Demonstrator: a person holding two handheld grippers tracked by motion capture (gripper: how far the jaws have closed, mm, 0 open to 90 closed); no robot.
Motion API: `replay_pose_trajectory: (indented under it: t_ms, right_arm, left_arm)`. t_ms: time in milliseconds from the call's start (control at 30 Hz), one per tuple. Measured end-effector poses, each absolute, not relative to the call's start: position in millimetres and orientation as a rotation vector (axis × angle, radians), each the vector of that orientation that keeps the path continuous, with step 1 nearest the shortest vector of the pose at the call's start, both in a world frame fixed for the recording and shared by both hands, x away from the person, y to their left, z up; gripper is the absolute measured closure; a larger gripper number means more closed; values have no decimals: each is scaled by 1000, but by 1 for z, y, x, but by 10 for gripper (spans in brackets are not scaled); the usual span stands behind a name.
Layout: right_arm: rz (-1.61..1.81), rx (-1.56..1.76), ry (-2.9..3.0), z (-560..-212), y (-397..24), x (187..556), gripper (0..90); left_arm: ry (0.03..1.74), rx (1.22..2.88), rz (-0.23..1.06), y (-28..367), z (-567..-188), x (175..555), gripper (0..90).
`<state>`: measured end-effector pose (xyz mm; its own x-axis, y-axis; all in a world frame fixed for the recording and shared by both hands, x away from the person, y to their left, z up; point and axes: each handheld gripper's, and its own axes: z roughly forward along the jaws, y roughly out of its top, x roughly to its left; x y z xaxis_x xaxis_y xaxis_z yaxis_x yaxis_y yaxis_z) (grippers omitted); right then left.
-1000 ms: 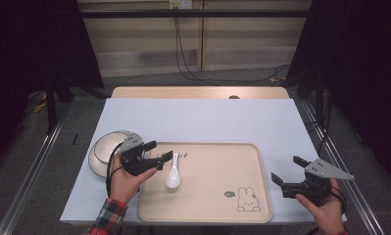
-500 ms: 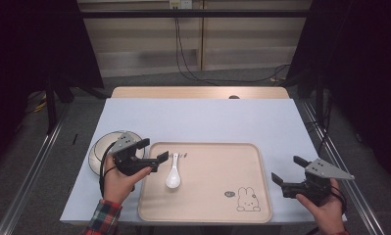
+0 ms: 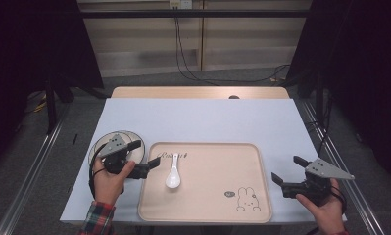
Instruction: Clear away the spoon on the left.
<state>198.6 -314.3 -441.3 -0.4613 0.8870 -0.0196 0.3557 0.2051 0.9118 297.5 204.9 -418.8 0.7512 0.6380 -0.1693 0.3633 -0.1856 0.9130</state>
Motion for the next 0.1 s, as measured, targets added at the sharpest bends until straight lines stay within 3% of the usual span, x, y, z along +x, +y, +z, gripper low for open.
replay_pose_trajectory:
  t_ms: [100]
  right_arm:
    - [1226, 1148, 1926, -442, -314, 199, 34]
  left_arm:
    - [780, 1804, 298, 206, -419, 298, 9]
